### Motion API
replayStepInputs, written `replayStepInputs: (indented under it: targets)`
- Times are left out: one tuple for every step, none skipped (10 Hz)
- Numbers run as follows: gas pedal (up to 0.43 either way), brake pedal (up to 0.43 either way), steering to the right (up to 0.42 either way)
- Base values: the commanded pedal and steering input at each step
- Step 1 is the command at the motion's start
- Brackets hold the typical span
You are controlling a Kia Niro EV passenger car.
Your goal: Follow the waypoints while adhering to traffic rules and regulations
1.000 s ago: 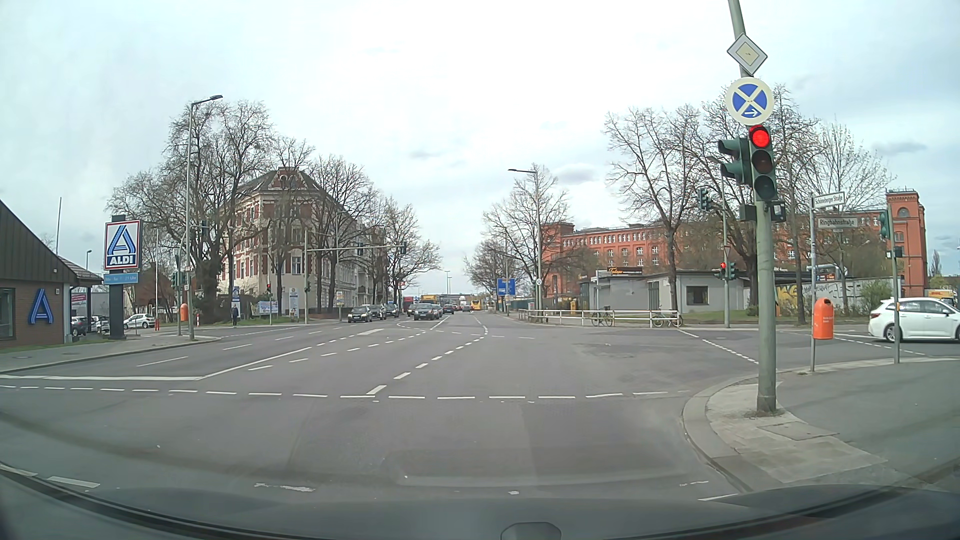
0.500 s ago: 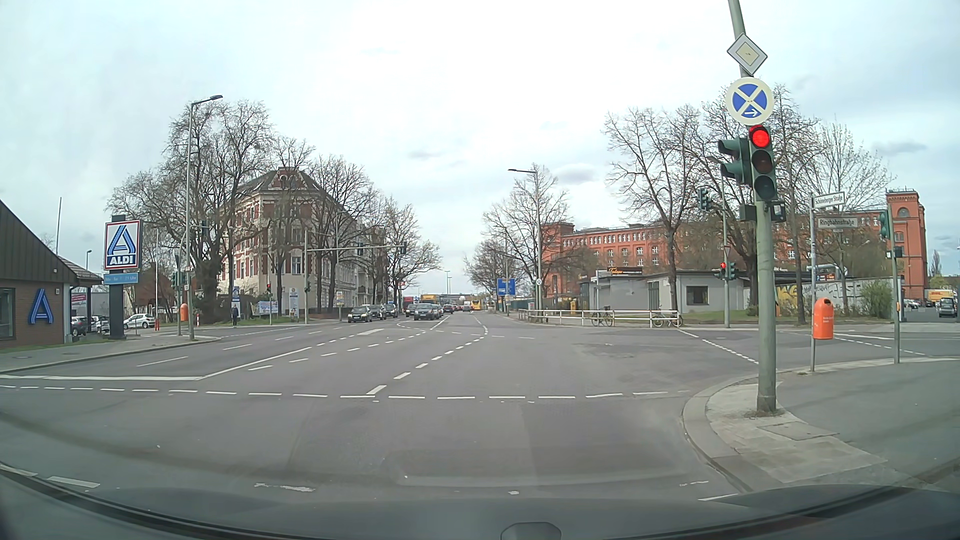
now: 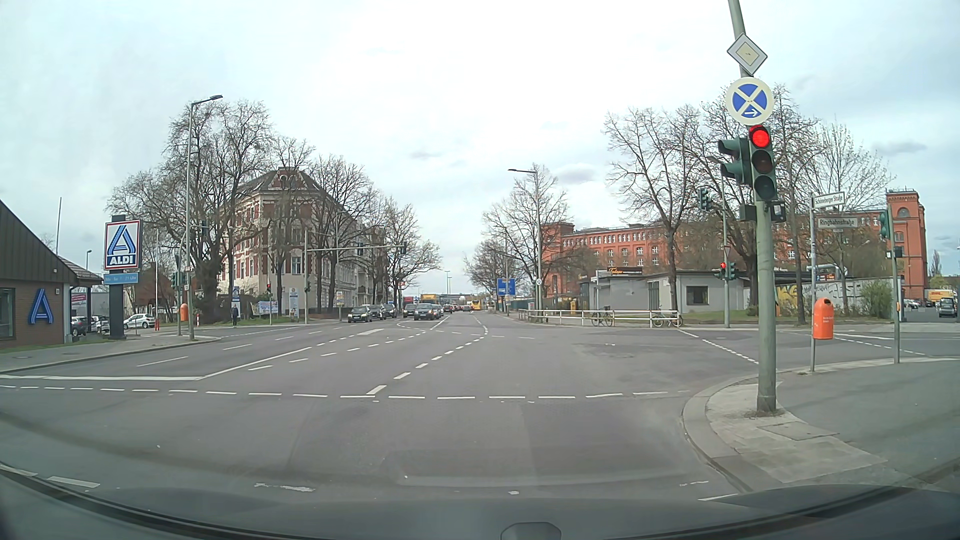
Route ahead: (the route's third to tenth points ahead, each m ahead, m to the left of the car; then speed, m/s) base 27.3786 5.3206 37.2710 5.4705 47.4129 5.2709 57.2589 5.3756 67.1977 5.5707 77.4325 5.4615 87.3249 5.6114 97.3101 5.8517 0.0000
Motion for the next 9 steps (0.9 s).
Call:
replayStepInputs:
  targets:
    - [0.000, 0.354, 0.000]
    - [0.000, 0.354, -0.001]
    - [0.000, 0.354, -0.001]
    - [0.000, 0.354, -0.001]
    - [0.000, 0.354, 0.000]
    - [0.000, 0.354, -0.001]
    - [0.000, 0.354, 0.000]
    - [0.000, 0.354, 0.000]
    - [0.000, 0.354, -0.001]
